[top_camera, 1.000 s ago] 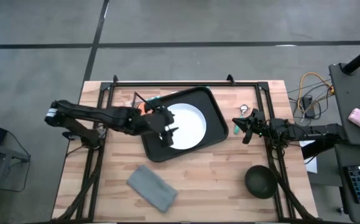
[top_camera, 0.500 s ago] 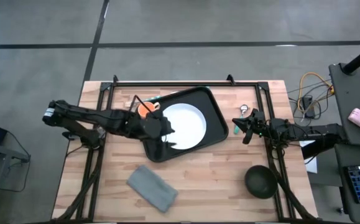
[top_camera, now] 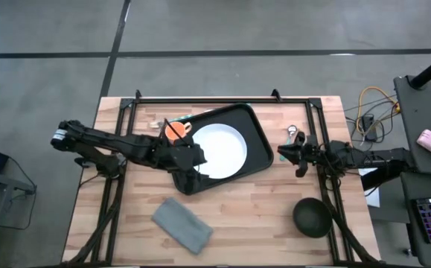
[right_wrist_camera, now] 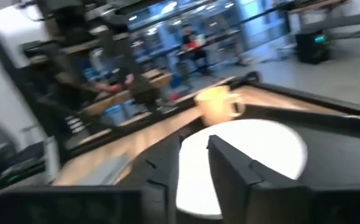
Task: Set up tray
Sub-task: Put the bowl on top of the white plate on the black tray
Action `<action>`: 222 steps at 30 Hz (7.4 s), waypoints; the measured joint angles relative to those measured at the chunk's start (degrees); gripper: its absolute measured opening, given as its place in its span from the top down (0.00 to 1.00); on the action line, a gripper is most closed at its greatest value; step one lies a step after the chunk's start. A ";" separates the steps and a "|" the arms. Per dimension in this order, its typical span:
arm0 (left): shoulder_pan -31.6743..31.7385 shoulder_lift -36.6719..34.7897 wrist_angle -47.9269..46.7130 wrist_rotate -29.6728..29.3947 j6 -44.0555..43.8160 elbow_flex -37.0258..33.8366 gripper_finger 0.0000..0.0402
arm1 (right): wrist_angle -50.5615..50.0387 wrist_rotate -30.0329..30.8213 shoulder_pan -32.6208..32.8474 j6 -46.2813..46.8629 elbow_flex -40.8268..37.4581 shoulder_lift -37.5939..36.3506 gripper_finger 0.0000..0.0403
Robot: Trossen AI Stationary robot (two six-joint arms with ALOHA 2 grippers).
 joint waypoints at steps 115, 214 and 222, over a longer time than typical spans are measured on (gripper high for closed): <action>19.65 -70.86 60.17 7.54 15.48 -79.72 0.99 | -70.59 -20.47 45.66 48.99 72.41 76.99 0.46; 19.65 -70.84 60.15 7.50 13.80 -79.83 0.99 | -49.98 0.03 12.36 -12.80 70.33 83.77 0.98; 19.65 -70.78 60.20 7.47 13.80 -79.85 0.99 | -38.26 -5.99 3.39 -26.05 71.73 89.26 0.98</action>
